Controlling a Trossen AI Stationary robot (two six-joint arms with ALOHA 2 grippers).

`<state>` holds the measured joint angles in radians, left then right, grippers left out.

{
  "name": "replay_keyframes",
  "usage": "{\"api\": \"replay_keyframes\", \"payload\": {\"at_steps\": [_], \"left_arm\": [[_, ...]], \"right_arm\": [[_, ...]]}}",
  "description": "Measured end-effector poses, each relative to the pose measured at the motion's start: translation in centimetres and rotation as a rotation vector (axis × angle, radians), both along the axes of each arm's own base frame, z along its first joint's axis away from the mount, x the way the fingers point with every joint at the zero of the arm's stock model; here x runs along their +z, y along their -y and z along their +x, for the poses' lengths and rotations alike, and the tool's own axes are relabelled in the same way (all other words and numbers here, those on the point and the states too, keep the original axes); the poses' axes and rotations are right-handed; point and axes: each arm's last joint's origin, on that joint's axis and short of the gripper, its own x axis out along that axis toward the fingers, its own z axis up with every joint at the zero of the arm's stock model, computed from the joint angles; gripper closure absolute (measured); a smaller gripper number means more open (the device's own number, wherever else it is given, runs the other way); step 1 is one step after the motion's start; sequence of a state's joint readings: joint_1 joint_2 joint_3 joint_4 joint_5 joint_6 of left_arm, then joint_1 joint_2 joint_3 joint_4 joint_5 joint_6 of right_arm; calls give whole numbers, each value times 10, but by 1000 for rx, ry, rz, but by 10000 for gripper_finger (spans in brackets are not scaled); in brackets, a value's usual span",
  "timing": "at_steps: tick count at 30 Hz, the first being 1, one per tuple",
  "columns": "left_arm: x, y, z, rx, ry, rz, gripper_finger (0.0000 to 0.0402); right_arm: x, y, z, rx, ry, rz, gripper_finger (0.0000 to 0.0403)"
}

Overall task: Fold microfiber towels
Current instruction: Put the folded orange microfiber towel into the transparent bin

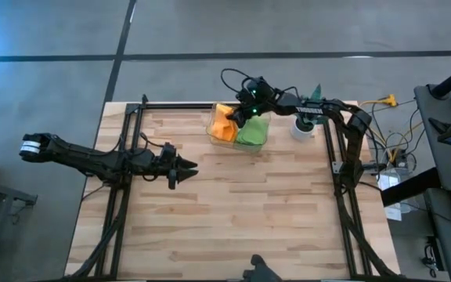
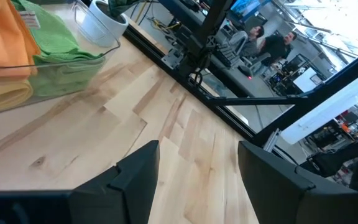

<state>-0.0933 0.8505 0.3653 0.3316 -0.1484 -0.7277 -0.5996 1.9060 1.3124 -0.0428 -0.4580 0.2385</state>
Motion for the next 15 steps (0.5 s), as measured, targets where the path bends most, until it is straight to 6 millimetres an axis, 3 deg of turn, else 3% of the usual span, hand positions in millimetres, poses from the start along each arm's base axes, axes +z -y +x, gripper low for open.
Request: {"api": "replay_keyframes", "payload": {"at_steps": [15], "left_arm": [[0, 1, 0, -42, -2, -6, 199]], "right_arm": [[27, 19, -5, -25, -69, -167, 262]]}}
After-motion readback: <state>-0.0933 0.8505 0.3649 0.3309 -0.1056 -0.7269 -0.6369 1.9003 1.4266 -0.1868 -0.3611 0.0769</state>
